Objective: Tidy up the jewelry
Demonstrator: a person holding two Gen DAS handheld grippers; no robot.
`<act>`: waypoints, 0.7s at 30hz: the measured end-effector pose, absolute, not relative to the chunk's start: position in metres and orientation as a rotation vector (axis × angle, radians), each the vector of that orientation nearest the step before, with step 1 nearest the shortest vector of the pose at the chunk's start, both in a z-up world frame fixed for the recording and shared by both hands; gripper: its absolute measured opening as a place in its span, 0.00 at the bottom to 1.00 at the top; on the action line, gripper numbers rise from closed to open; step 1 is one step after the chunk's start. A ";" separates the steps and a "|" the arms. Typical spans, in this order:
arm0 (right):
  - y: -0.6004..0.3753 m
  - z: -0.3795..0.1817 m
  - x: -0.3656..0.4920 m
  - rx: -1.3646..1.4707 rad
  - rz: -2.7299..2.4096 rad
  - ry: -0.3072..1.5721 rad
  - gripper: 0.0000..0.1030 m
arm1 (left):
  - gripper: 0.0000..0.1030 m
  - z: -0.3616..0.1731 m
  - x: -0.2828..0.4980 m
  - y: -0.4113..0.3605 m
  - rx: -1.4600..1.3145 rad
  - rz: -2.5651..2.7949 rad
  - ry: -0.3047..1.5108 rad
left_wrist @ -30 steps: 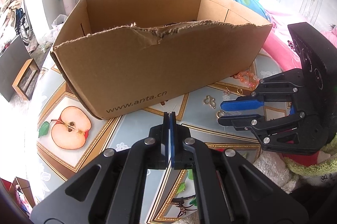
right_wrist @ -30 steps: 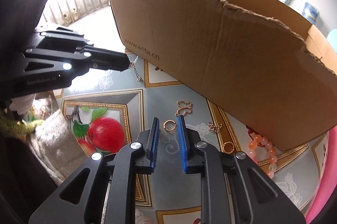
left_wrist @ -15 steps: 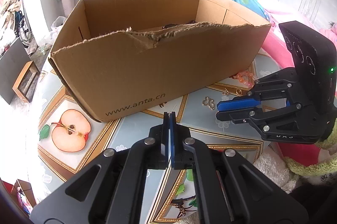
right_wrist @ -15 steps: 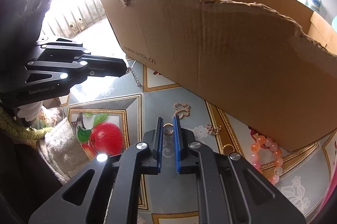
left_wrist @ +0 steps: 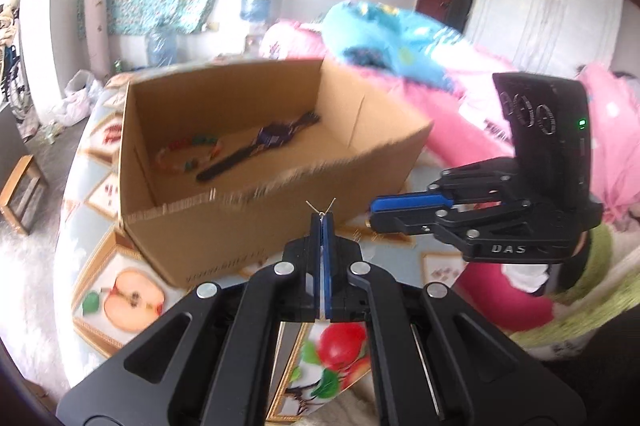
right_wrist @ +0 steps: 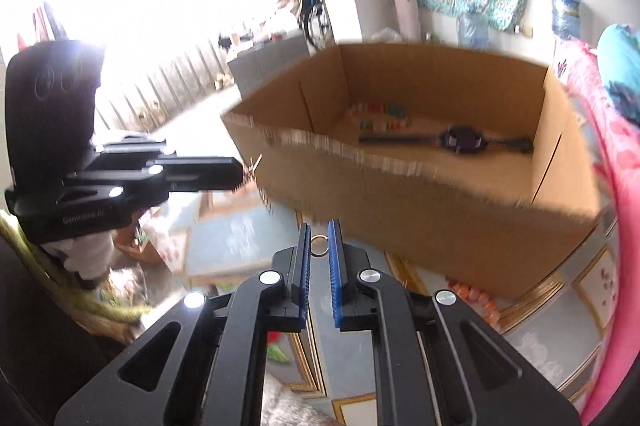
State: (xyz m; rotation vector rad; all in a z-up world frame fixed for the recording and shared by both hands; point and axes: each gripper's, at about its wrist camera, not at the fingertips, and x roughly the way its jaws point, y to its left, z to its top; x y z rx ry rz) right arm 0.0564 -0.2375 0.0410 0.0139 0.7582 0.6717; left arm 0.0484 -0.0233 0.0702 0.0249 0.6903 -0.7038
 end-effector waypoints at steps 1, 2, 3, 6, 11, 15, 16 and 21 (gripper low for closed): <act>-0.241 0.052 0.058 0.037 0.666 0.729 0.09 | 0.00 0.080 0.050 -0.022 0.012 -0.720 0.667; -0.244 0.062 0.060 0.059 0.660 0.705 0.09 | 0.00 0.088 0.051 -0.022 -0.001 -0.734 0.647; -0.247 0.071 0.064 0.084 0.657 0.683 0.09 | 0.00 0.097 0.055 -0.020 -0.015 -0.743 0.625; -0.246 0.090 0.078 0.128 0.637 0.636 0.09 | 0.00 0.117 0.072 -0.022 -0.052 -0.755 0.593; -0.243 0.093 0.112 0.119 0.515 0.661 0.09 | 0.00 0.108 0.116 -0.035 -0.039 -0.701 0.670; -0.252 0.079 0.148 0.101 0.400 0.767 0.09 | 0.00 0.089 0.146 -0.045 -0.029 -0.663 0.765; -0.252 0.075 0.156 0.097 0.376 0.789 0.09 | 0.00 0.083 0.153 -0.047 -0.025 -0.653 0.788; -0.257 0.046 0.186 0.120 0.301 0.891 0.09 | 0.03 0.056 0.180 -0.060 -0.007 -0.610 0.860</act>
